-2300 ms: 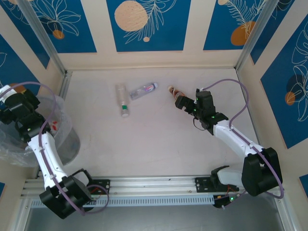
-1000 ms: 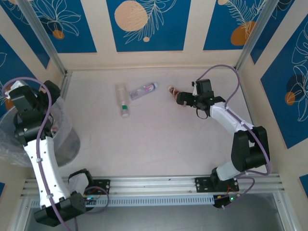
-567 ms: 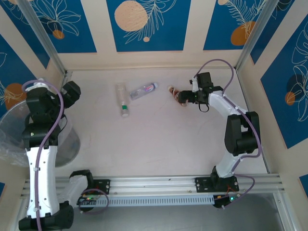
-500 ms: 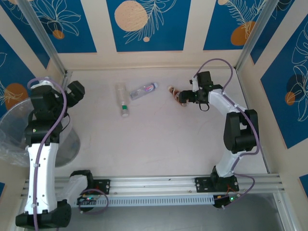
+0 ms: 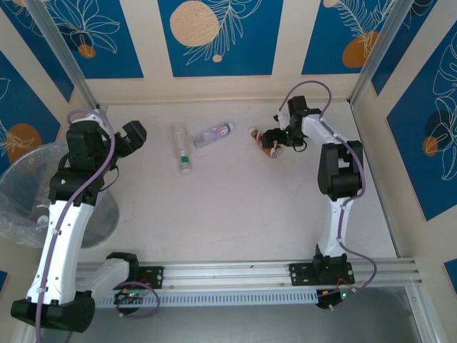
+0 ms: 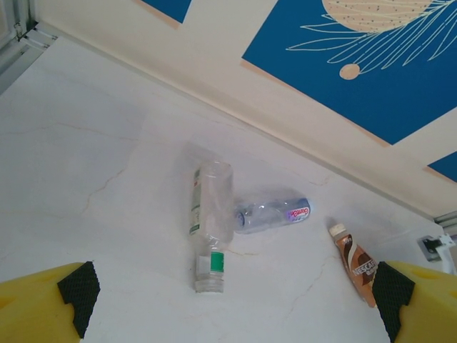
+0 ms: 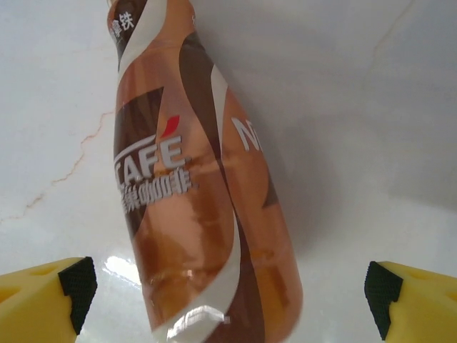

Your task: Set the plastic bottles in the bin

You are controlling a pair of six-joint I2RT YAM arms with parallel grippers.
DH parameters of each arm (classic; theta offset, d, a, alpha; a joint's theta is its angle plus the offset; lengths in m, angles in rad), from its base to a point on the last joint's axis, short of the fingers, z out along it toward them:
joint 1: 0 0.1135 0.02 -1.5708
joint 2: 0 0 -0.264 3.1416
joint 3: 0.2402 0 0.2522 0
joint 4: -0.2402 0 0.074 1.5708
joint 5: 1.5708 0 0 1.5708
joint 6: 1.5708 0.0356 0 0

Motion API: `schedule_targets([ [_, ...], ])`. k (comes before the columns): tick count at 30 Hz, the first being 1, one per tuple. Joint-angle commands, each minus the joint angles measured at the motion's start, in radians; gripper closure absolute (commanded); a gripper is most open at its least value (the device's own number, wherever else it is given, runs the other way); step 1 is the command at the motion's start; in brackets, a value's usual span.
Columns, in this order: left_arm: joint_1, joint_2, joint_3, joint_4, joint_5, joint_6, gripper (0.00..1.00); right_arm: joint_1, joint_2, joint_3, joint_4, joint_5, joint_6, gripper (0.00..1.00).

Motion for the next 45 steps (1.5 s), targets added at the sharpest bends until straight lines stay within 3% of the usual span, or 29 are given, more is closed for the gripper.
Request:
schedule_targets([
  [1,-0.011,-0.003,0.04,0.021,0.036,-0.014,0.01,0.004,0.036,0.07,-0.1,-0.062,-0.047,0.0],
  [6,-0.011,0.001,0.041,0.004,0.026,-0.003,0.01,0.01,0.071,0.101,-0.155,-0.088,-0.1,0.01],
  [13,-0.011,0.007,0.06,-0.025,0.019,0.017,0.01,0.04,0.132,0.155,-0.197,0.072,-0.141,0.01],
  [21,-0.011,0.011,0.063,-0.049,0.003,0.036,0.01,0.082,0.221,0.225,-0.286,0.195,-0.158,0.18],
  [35,-0.012,0.063,0.069,-0.057,0.039,0.04,0.01,0.086,0.134,0.205,-0.237,0.155,-0.107,0.43],
  [45,-0.011,0.11,0.074,-0.054,0.117,0.027,0.01,0.091,0.026,0.098,-0.164,0.144,-0.083,0.46],
])
